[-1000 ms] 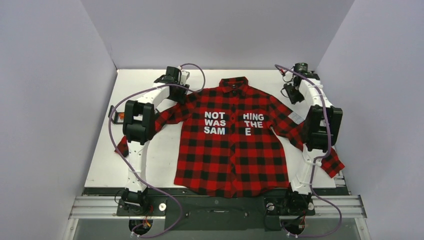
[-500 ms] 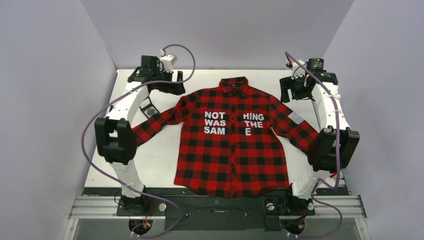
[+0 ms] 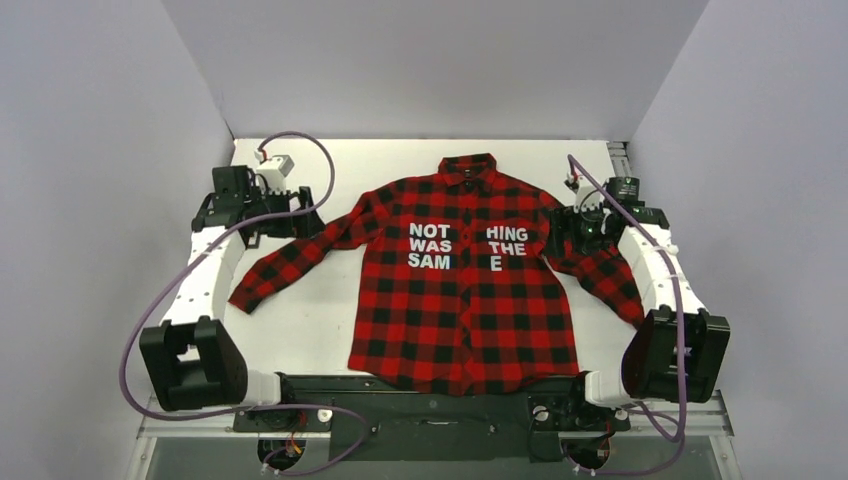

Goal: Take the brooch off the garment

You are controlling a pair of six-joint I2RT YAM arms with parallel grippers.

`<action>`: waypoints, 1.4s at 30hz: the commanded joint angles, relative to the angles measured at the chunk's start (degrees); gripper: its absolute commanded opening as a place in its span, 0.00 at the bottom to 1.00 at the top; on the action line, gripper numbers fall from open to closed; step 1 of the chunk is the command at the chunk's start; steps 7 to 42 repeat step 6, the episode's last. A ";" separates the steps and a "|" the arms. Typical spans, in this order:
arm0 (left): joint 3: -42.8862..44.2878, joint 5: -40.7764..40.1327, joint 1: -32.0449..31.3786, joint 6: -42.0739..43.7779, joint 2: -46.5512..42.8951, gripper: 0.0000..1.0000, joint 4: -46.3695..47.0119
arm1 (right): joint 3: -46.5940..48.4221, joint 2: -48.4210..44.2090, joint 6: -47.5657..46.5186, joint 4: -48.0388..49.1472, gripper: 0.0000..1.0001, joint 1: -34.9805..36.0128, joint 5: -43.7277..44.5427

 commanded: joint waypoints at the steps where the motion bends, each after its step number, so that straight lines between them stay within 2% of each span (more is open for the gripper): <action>1: -4.05 -2.58 -0.26 1.22 -6.14 0.96 2.75 | -2.19 -2.15 1.16 6.19 0.75 -0.51 -1.34; 6: -4.17 -4.92 -0.28 1.27 -4.55 0.96 1.39 | -2.94 -3.03 2.42 7.48 0.74 -0.57 -2.12; 42: -4.17 -4.92 -0.28 1.27 -4.55 0.96 1.39 | -2.94 -3.03 2.42 7.48 0.74 -0.57 -2.12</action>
